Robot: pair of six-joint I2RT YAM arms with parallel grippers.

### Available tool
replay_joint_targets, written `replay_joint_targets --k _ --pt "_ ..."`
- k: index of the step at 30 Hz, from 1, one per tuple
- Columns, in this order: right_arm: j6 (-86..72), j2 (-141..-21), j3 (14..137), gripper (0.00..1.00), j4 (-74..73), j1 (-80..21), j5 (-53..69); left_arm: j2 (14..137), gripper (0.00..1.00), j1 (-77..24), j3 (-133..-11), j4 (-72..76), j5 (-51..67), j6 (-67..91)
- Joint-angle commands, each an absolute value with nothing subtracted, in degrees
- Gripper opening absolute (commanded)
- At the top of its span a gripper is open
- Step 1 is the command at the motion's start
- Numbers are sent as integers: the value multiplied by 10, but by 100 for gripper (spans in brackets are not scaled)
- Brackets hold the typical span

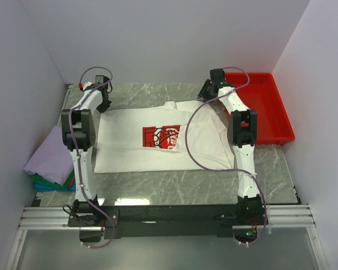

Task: Fold and stack the t-shirts
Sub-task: Fold the tshirt

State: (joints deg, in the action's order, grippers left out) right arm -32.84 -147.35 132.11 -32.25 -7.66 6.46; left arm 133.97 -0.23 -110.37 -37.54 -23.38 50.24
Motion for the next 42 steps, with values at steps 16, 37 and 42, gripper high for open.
replay_joint_targets --k 16,37,42 --pt "-318 -1436 1290 39 -326 -89 71 1325 1 -3 -1095 -358 -224 489" --pt "-271 -1388 1240 34 -318 -103 59 1325 1 -2 -1098 -352 -212 487" --pt "-269 -1380 1245 13 -316 -103 55 1322 1 -2 -1097 -352 -210 487"
